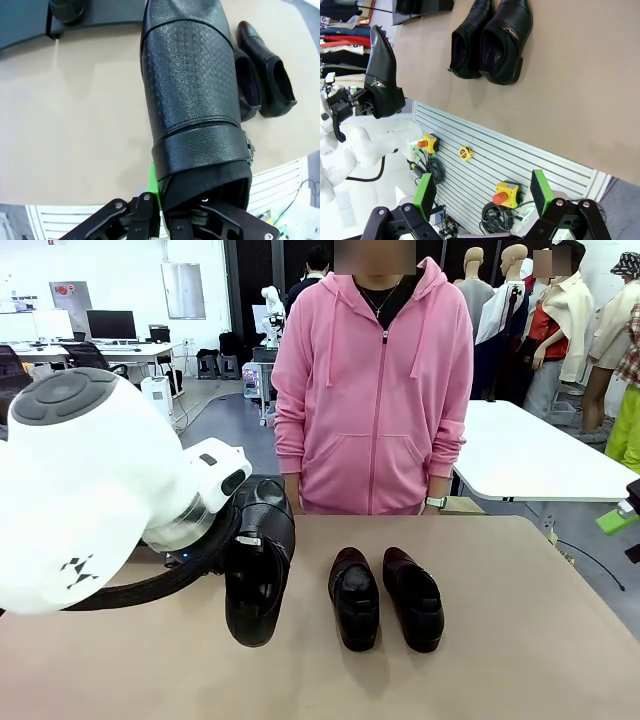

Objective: Organize the shoes by placing them on the stand.
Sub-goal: Place the Shoe from the middle of the table onto the Shoes Stand.

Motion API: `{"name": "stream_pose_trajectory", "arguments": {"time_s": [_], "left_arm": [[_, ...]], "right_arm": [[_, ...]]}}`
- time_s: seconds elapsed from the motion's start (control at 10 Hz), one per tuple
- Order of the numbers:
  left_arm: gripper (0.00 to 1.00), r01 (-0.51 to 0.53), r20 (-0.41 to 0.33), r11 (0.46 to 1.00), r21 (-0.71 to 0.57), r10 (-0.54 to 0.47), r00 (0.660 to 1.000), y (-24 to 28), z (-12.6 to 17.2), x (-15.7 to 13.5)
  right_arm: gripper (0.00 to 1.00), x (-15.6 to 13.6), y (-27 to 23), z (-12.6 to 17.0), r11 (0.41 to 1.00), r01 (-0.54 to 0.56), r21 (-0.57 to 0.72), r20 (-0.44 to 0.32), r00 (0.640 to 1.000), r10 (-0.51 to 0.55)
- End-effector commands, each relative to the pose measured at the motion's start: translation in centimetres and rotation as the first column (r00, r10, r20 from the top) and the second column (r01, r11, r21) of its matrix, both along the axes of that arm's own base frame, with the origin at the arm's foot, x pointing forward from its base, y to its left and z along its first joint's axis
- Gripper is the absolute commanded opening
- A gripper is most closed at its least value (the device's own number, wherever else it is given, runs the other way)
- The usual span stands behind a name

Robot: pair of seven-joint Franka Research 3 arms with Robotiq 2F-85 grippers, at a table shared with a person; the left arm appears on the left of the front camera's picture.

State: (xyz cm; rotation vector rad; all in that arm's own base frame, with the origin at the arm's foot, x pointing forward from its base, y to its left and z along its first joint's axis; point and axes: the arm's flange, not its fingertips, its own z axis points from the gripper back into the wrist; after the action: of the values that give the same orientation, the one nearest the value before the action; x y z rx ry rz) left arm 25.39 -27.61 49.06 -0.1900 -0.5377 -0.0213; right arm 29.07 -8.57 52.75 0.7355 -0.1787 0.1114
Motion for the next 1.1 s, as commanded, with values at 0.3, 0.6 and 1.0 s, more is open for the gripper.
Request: {"name": "stream_pose_trajectory", "arguments": {"time_s": [0.3, 0.6, 1.0], "left_arm": [[0.00, -0.056, 0.078, 0.997, -0.055, 0.060, 0.995, 1.4, 2.6, 14.2], [0.00, -0.075, 0.004, 0.992, -0.101, 0.076, 0.997, 3.3, 0.2, 23.4], [0.00, -0.147, 0.159, 0.988, -0.037, 0.151, 0.976, 4.8, -4.6, 31.5]], "right_arm": [[1.00, 0.0, -0.2, 0.2, 1.000, -0.005, 0.011, 0.004, 1.000, 0.005], [1.00, 0.0, -0.2, 0.2, 1.000, -0.005, 0.011, 0.004, 1.000, 0.005], [1.00, 0.0, -0.2, 0.2, 1.000, -0.005, 0.011, 0.004, 1.000, 0.005]]}}
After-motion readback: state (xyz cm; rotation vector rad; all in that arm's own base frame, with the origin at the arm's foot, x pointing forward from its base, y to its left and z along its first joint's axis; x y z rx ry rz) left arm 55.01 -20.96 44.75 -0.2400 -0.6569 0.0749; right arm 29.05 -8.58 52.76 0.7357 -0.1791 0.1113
